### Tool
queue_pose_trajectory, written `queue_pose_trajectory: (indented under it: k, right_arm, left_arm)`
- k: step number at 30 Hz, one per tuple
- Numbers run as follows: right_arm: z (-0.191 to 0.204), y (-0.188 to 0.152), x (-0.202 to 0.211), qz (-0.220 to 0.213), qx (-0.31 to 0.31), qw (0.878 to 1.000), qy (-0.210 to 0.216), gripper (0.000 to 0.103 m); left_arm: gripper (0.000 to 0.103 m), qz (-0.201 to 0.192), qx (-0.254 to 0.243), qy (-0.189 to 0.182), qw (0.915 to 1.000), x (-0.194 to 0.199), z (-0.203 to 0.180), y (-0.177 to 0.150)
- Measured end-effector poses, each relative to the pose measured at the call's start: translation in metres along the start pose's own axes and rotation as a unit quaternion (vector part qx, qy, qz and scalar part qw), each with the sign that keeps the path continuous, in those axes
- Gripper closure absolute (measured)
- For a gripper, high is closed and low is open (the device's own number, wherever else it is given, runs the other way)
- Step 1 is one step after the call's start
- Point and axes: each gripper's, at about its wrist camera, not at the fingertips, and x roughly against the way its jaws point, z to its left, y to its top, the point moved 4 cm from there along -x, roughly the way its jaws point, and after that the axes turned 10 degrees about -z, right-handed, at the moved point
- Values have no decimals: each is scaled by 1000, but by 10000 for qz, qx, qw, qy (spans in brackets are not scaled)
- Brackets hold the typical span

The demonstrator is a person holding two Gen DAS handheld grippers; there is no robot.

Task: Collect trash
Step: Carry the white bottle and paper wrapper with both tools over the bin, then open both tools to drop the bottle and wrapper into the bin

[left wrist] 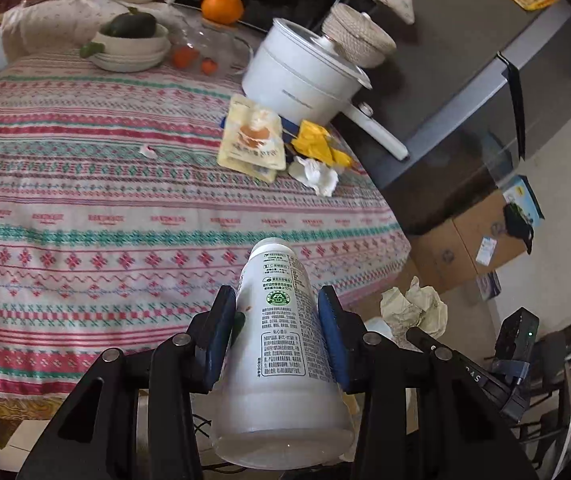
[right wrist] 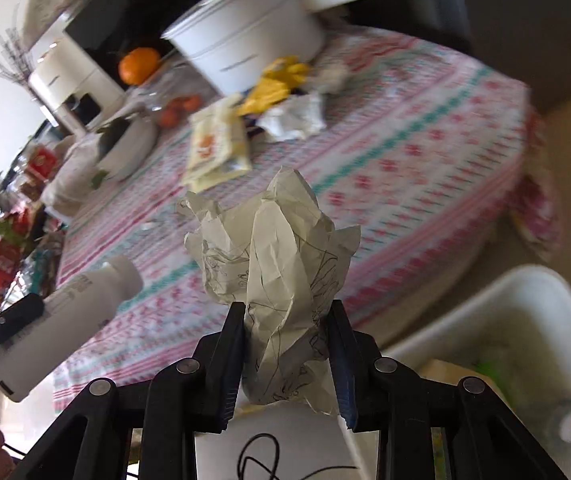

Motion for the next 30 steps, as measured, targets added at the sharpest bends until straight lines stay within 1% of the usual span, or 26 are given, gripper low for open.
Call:
queue_pose_trajectory:
  k: [3, 4, 6, 8, 9, 11, 12, 13, 14, 15, 16, 18, 19, 21, 22, 23, 25, 28, 30]
  right_arm:
    - [-51, -15, 13, 153, -322, 9966, -750, 68]
    - [-62, -20, 14, 249, -393, 9948, -901, 68]
    - [-76, -31, 14, 501, -454, 9920, -1070, 67]
    - [-83, -40, 13, 685, -429, 9890, -1241, 63]
    - [-87, -42, 13, 760, -408, 9862, -1413, 62]
    - [-97, -44, 15, 805, -449, 9820, -1647, 51]
    - [-100, -43, 18, 792, -535, 9821, -1621, 49]
    - [-103, -40, 22, 706, -639, 9832, -1560, 45]
    - [-103, -36, 28, 597, -680, 9838, -1545, 39]
    - [-105, -32, 34, 471, -703, 9842, -1554, 37]
    - [-105, -30, 39, 376, -738, 9842, -1563, 34]
    - [-109, -27, 45, 270, -873, 9843, -1509, 34]
    - [-110, -26, 46, 242, -956, 9843, -1464, 34]
    - [-113, -24, 50, 162, -1052, 9835, -1460, 34]
    - [-112, -24, 49, 157, -1066, 9833, -1466, 34]
    - [-114, -25, 49, 168, -1091, 9834, -1442, 34]
    - [-118, -24, 51, 157, -1178, 9834, -1372, 34]
    - [-126, -17, 66, -135, -1326, 9824, -1311, 34]
    - [-126, -15, 68, -187, -1405, 9835, -1128, 31]
  left_arm:
    - [58, 272, -243, -169, 9992, -18, -25, -21]
    - [58, 365, -314, -213, 9986, -24, -34, -27]
    - [58, 549, -451, -303, 9970, -35, -51, -41]
    - [58, 665, -618, -382, 9951, -42, -69, -54]
    - [59, 692, -739, -412, 9940, -45, -79, -60]
    - [61, 770, -951, -484, 9913, -51, -98, -73]
    - [64, 812, -1027, -526, 9900, -53, -108, -79]
    - [72, 869, -1095, -562, 9886, -57, -116, -86]
    - [100, 982, -1136, -620, 9867, -61, -123, -94]
    - [103, 1102, -1127, -677, 9852, -67, -127, -101]
    - [103, 1169, -1142, -695, 9841, -74, -131, -108]
    - [103, 1201, -1278, -746, 9817, -94, -139, -126]
    - [103, 1309, -1371, -741, 9791, -109, -141, -140]
    - [103, 1789, -1371, -711, 9717, -136, -137, -164]
    - [103, 1908, -1257, -644, 9714, -143, -130, -170]
    - [103, 1935, -1190, -585, 9721, -146, -124, -172]
    - [103, 1838, -1253, -476, 9738, -146, -118, -164]
    - [103, 1537, -1177, -336, 9805, -141, -112, -145]
    - [103, 1422, -1211, -226, 9821, -137, -112, -139]
